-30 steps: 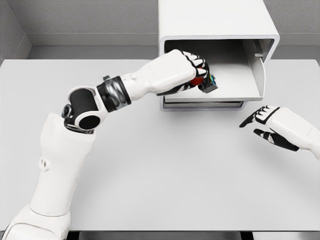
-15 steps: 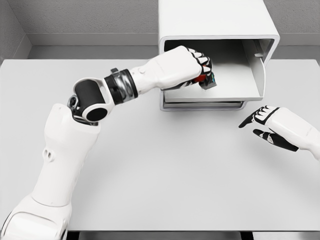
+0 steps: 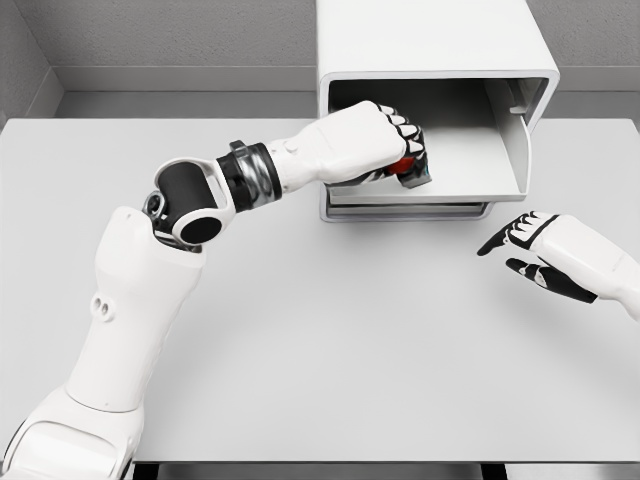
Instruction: Slide open multi-storey tabletop storage cabinets and put open load switch and slide close multi-storey tabletop storage cabinets
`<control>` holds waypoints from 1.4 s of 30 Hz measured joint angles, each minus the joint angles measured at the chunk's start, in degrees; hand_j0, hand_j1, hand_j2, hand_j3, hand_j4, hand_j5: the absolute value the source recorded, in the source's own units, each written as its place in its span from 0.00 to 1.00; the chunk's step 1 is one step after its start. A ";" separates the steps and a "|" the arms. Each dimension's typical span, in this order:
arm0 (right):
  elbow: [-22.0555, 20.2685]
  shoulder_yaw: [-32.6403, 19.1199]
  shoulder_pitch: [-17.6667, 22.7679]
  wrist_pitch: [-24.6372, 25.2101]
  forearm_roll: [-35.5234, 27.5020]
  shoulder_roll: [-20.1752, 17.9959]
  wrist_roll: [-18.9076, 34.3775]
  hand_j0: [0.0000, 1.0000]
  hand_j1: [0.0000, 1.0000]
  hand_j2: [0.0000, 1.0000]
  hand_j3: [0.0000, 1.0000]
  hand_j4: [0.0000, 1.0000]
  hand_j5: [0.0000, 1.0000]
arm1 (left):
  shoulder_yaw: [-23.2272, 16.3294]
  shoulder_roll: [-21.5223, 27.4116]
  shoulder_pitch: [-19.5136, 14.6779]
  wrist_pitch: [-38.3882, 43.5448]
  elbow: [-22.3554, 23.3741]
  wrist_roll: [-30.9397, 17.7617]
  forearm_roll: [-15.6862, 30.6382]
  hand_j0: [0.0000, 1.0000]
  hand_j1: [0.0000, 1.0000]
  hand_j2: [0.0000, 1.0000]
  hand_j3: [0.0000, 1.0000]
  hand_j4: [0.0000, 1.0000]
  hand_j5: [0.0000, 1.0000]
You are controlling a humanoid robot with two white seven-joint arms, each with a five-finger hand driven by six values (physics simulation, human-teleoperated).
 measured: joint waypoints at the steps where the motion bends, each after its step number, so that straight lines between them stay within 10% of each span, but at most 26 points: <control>1: 0.00 0.00 0.00 0.00 0.00 0.00 0.00 0.59 0.59 0.59 0.59 0.59 0.59 | 0.01 0.00 0.00 0.07 0.00 0.03 0.14 0.63 0.63 0.63 0.63 0.63 0.63; 25: 0.30 1.04 0.18 0.00 0.44 0.78 0.00 0.67 0.67 0.67 0.67 0.67 0.67 | -0.02 0.00 -0.44 -0.15 -0.68 -0.06 -0.23 0.78 0.78 0.78 0.78 0.78 0.78; 36: 0.49 0.93 0.00 0.00 0.49 0.85 0.00 0.69 0.69 0.69 0.69 0.69 0.69 | 1.64 0.00 0.88 -0.17 -7.52 -0.08 0.23 1.00 1.00 1.00 1.00 1.00 1.00; 42: 0.52 0.89 -0.18 0.00 0.52 0.84 0.00 0.69 0.69 0.69 0.69 0.69 0.69 | 5.63 0.00 4.13 -0.16 -13.40 -0.07 10.25 1.00 1.00 1.00 1.00 1.00 1.00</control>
